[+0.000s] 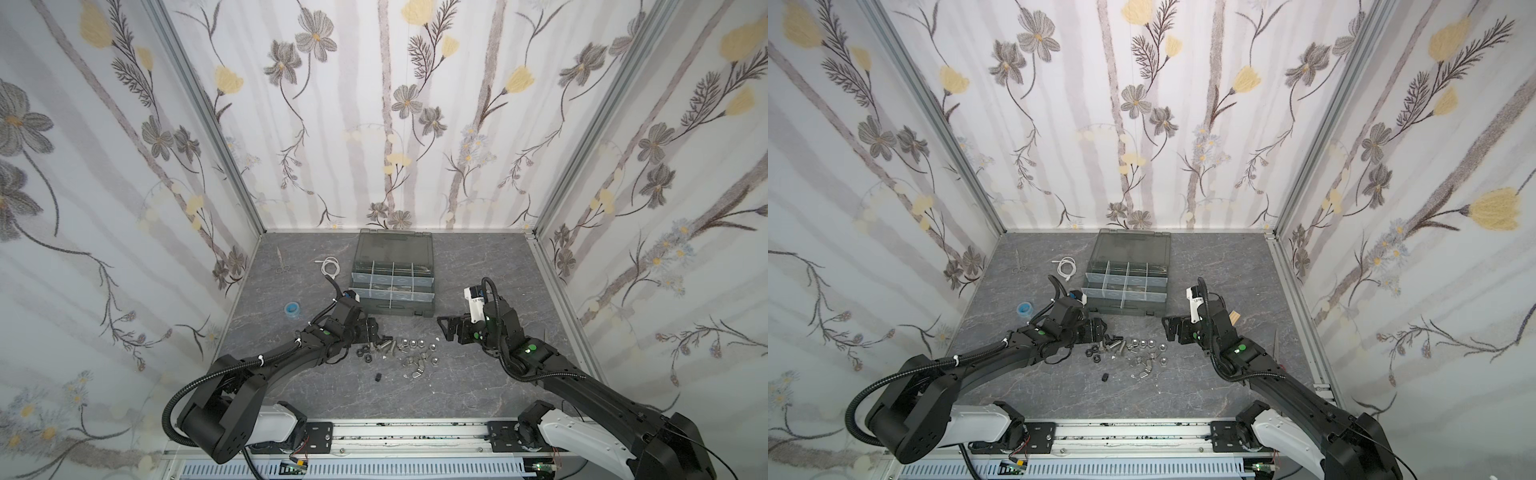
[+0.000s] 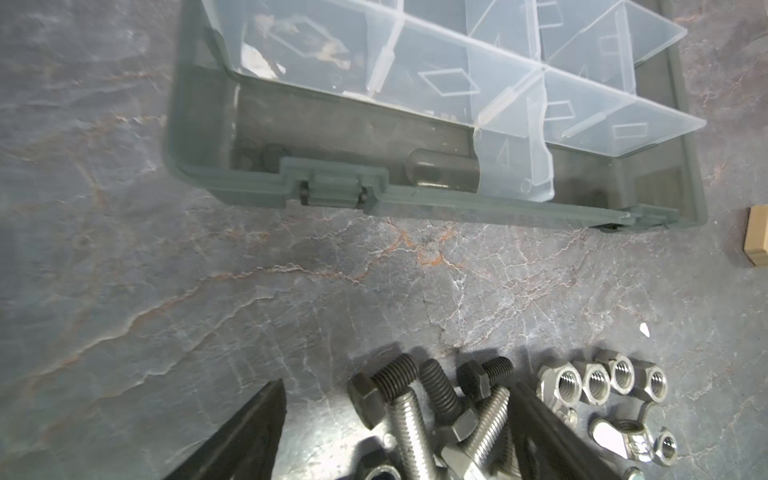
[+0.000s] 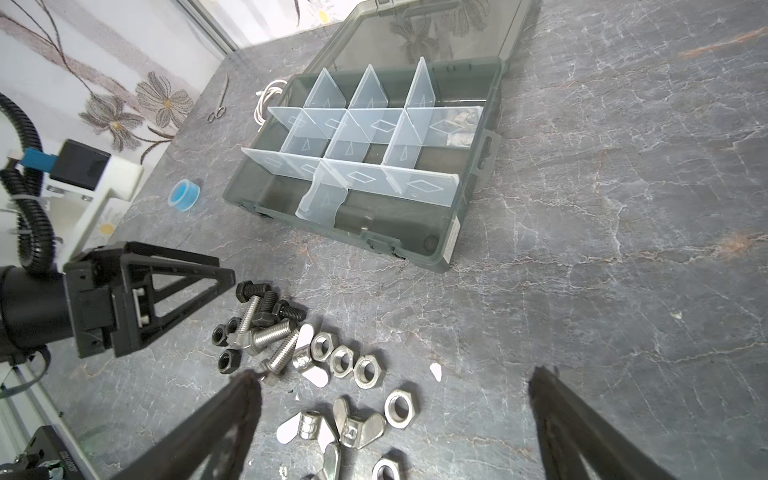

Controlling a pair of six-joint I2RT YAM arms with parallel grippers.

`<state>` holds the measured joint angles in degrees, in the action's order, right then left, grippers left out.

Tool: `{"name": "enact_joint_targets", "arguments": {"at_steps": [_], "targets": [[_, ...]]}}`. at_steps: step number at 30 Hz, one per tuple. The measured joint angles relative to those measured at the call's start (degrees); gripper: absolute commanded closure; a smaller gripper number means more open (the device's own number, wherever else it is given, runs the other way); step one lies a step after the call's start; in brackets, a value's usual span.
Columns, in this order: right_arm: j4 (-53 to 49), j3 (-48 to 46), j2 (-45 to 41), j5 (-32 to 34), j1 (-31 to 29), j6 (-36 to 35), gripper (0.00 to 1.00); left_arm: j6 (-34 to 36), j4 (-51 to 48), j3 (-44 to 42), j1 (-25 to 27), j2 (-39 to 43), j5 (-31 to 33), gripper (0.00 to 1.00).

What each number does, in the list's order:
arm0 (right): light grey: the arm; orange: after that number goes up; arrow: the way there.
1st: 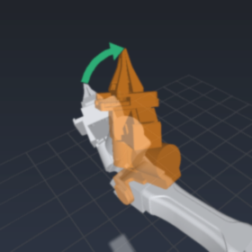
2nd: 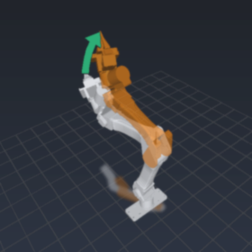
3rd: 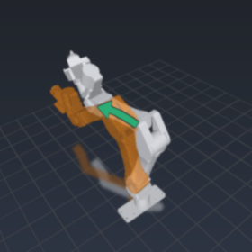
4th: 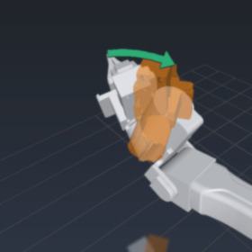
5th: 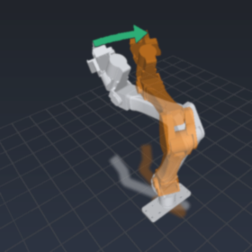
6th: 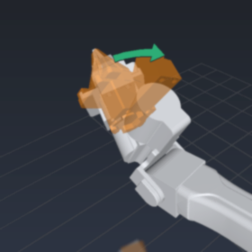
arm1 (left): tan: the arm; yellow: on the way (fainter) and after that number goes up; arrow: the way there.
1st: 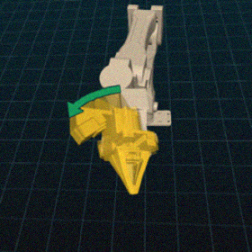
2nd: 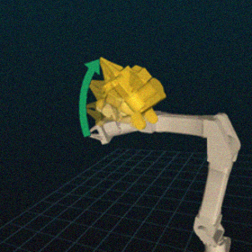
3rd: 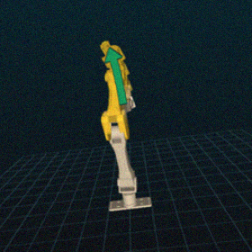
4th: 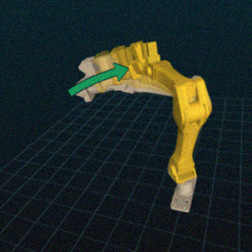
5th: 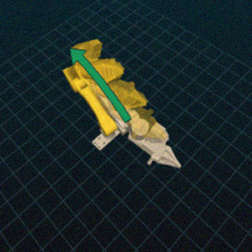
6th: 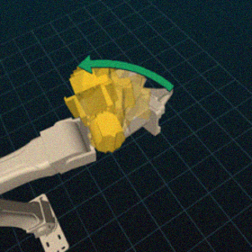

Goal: Sort the screws and nuts into containers
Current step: 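Grasp a black bolt with the left gripper while the right arm approaches, then lift the black bolt from the pile with the left gripper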

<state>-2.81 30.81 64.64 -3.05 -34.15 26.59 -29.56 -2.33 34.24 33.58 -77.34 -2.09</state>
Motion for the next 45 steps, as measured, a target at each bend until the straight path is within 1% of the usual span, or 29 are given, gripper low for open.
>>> {"name": "enact_joint_targets", "arguments": {"at_steps": [5, 7, 15, 19, 25, 38, 45], "targets": [[-0.1, -0.4, -0.2, -0.2, 0.0, 0.4, 0.00, -4.0, -0.8, 1.1, 0.9, -2.9, 2.4, 0.29], [-0.4, -0.6, -0.2, -0.3, 0.0, 0.4, 0.00, -5.4, -1.9, 2.4, 1.2, -4.5, 3.4, 0.31], [-2.3, -0.7, -1.0, -1.0, 0.0, 0.4, 0.00, -8.4, -5.0, 7.3, 4.4, -8.9, 8.0, 0.33], [-2.5, -1.2, -1.5, -1.0, 0.0, 0.8, 0.00, -9.7, -6.8, 8.1, 5.7, -10.2, 10.0, 0.37], [-2.5, -1.7, -2.0, -0.6, 0.0, 1.0, 0.00, -11.1, -8.8, 9.5, 7.0, -11.2, 12.7, 0.39], [-2.1, -2.7, -2.8, 0.0, 0.0, 2.4, 0.00, -13.2, -10.0, 10.6, 7.3, -14.3, 15.0, 0.42], [-2.1, -2.7, -2.7, 0.0, 0.0, 2.4, 0.00, -13.9, -9.9, 11.2, 7.3, -15.8, 15.4, 0.46]]}}
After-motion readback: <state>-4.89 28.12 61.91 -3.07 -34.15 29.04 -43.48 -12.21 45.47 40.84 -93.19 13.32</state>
